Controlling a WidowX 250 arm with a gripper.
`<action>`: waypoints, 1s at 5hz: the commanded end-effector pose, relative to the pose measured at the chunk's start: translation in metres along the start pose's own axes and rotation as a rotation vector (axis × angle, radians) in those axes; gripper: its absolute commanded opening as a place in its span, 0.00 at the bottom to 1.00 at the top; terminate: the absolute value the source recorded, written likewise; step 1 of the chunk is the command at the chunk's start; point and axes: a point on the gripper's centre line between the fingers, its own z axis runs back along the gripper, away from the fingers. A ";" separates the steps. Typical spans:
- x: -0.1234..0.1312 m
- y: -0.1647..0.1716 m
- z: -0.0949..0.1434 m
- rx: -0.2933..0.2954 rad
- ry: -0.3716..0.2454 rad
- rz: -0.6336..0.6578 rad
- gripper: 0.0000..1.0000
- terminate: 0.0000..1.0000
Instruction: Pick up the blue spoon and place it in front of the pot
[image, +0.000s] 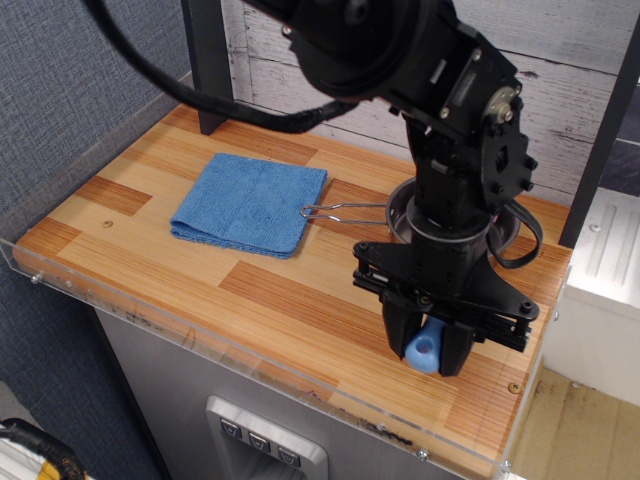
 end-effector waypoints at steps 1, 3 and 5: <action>0.003 0.003 0.000 -0.009 -0.008 0.045 0.00 0.00; -0.004 0.009 -0.029 -0.001 0.072 0.066 0.00 0.00; -0.003 0.006 -0.018 -0.037 0.052 0.060 1.00 0.00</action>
